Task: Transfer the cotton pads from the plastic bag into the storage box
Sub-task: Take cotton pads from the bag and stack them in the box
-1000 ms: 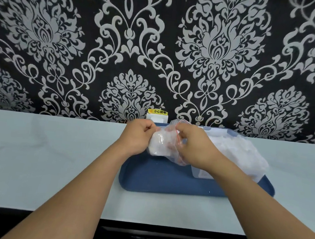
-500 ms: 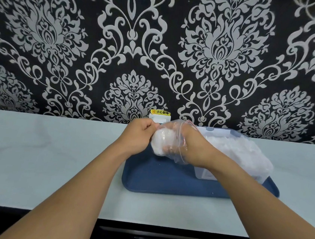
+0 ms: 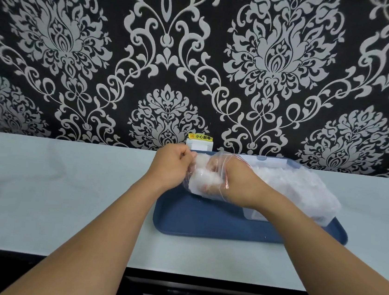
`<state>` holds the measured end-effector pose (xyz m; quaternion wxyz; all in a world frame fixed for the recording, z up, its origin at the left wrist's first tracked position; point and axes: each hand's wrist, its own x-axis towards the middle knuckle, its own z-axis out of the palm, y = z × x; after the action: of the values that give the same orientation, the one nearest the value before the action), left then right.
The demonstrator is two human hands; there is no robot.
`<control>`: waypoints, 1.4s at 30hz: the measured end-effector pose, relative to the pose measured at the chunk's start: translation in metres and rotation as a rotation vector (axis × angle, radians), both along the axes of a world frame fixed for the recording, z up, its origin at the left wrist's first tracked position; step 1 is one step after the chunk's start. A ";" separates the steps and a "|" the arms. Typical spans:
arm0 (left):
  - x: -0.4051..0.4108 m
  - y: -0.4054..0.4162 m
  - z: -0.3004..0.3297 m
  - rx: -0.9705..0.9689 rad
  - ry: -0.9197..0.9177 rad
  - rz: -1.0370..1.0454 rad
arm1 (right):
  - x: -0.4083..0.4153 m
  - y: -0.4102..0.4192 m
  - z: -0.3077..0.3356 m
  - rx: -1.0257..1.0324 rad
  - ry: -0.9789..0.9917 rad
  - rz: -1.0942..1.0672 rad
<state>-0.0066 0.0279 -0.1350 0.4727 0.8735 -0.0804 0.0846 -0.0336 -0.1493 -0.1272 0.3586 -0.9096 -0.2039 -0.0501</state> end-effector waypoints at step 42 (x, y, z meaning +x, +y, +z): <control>-0.071 -0.119 0.045 -0.692 0.064 -0.245 | -0.061 -0.046 0.047 1.385 0.436 -0.224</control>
<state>-0.0772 -0.0911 -0.0905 0.7492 0.6479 -0.1360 0.0220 -0.0947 -0.1955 -0.0806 0.8763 -0.4792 0.0448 -0.0218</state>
